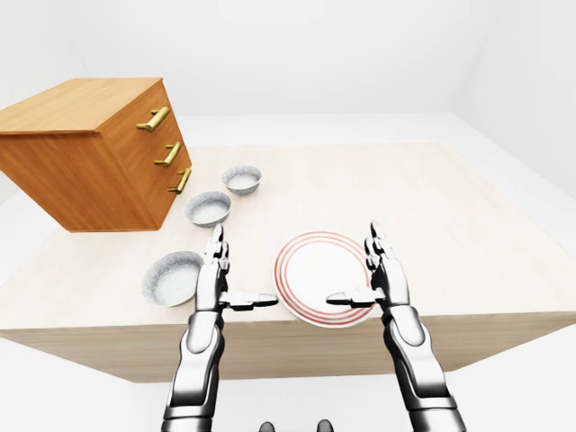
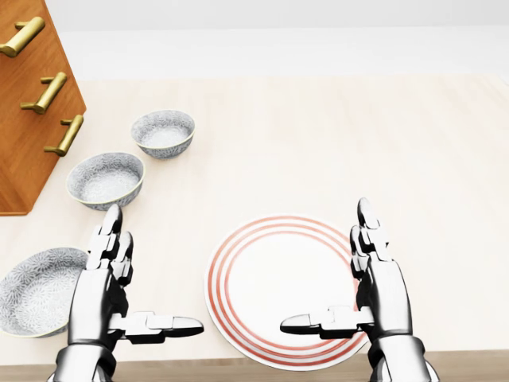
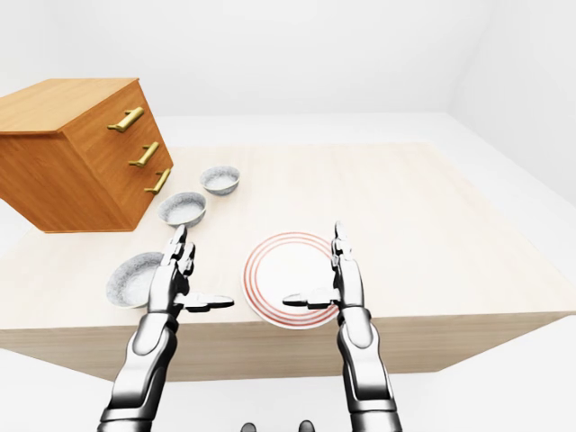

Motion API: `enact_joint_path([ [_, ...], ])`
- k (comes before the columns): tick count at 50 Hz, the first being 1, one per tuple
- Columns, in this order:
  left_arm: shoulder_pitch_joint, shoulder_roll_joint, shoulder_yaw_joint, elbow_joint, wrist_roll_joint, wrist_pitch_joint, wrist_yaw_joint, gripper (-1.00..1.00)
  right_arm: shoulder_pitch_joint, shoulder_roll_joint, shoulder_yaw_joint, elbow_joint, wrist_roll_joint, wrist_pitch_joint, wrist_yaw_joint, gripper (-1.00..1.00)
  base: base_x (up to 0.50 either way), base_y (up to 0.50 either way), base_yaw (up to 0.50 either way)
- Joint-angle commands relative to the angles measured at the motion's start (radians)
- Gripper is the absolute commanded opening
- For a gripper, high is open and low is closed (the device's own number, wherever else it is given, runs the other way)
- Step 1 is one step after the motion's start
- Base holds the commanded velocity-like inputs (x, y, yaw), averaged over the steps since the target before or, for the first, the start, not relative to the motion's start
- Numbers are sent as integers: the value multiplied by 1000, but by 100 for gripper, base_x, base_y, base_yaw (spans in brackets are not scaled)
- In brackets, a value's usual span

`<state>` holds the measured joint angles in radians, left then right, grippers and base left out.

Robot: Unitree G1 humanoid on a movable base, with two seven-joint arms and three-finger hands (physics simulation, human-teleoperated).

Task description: Put the bowl in the middle on the plate.

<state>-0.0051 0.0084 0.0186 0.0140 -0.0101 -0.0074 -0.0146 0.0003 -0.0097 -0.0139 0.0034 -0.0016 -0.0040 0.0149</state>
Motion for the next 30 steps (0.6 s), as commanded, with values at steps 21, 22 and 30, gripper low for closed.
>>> enact_joint_path([
  [21, 1, 14, 26, 8, -7, 2, -11, 100, -21, -63, -112, -212, -38, 91, 49, 100, 0, 0, 0],
  [22, 2, 14, 26, 5, -7, 5, -11, 100, -25, -67, -119, -215, -40, 91, 52, 100, 0, 0, 0],
  [30, 16, 10, 22, -35, -3, 31, -10, 100, -18, -104, -207, -286, -40, 91, 100, 100, 0, 0, 0],
])
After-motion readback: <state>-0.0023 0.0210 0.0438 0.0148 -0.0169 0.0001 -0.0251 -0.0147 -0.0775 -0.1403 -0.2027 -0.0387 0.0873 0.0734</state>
